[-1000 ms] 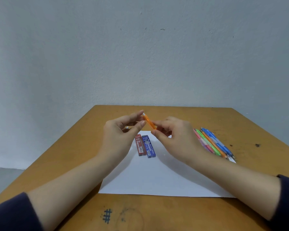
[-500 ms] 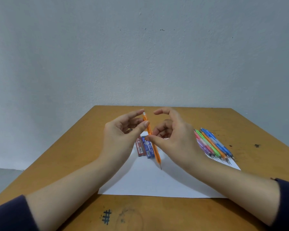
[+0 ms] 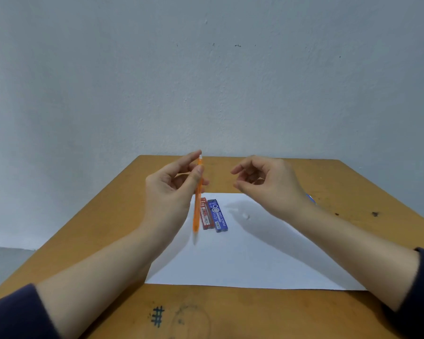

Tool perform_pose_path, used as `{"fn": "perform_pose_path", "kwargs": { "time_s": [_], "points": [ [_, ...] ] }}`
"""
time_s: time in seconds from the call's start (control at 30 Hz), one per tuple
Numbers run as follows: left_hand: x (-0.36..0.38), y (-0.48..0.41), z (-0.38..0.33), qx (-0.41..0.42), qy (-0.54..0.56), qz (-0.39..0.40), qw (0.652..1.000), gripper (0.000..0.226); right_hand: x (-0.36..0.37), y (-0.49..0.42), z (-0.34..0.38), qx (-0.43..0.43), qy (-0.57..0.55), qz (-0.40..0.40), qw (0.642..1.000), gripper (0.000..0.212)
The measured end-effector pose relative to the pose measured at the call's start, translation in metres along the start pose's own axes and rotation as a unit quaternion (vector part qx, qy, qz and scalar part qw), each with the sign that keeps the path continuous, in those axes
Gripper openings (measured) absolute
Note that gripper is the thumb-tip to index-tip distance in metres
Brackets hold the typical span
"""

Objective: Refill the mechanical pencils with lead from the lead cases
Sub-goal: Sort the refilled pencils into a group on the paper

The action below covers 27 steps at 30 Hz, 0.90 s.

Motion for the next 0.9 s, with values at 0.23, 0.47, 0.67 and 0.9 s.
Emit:
{"fn": "perform_pose_path", "kwargs": {
  "time_s": [0.23, 0.47, 0.67, 0.9],
  "points": [
    [-0.001, -0.001, 0.005, -0.001, -0.03, 0.004, 1.0, 0.023, -0.008, -0.013, -0.029, 0.142, 0.181, 0.153, 0.961, 0.022],
    [-0.001, -0.001, 0.007, -0.001, -0.063, 0.03, 0.998, 0.019, -0.004, -0.008, -0.031, 0.193, 0.267, 0.16, 0.93, 0.014],
    [0.0, -0.002, 0.013, -0.004, -0.068, 0.055, 0.996, 0.017, -0.003, -0.004, -0.025, 0.178, 0.291, 0.164, 0.926, 0.004],
    [0.001, -0.002, 0.019, -0.011, -0.074, 0.082, 0.994, 0.017, -0.013, -0.008, -0.02, 0.16, 0.225, 0.173, 0.946, 0.01]
  ]
}}
Point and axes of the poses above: each hand's wrist, its own y-axis away from the middle knuckle, its own x-axis out of the palm, z = x × y, the point moved 3 cm from there along -y, towards the middle knuckle, and after that the axes turned 8 degrees about x, right-handed, at the moved point
